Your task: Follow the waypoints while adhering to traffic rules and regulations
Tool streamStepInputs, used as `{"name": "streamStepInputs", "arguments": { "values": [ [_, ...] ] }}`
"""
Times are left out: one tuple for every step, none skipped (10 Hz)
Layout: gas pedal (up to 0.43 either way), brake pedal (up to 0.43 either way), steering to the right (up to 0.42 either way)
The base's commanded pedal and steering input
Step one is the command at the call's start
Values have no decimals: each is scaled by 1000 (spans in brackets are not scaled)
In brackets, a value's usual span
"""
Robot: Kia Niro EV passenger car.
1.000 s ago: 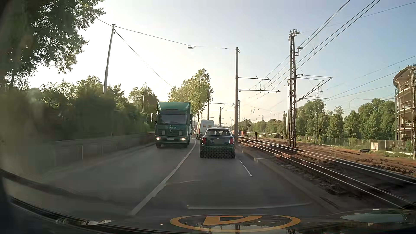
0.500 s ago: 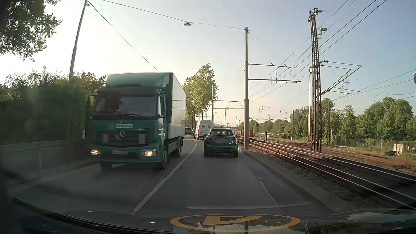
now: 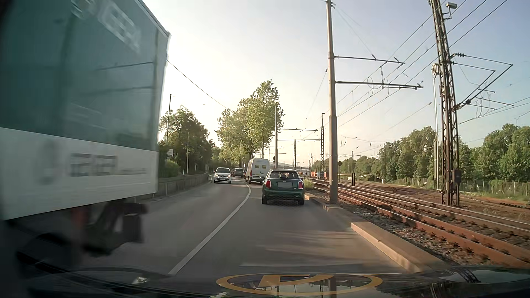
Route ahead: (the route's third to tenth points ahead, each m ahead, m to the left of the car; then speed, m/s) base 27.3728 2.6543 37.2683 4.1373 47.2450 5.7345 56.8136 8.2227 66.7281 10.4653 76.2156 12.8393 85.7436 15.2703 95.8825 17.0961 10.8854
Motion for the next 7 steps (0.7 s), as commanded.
{"name": "streamStepInputs", "arguments": {
  "values": [
    [220, 0, -19],
    [220, 0, -19],
    [220, 0, -19],
    [220, 0, -19],
    [220, 0, -19],
    [220, 0, -19],
    [220, 0, -19]
  ]
}}
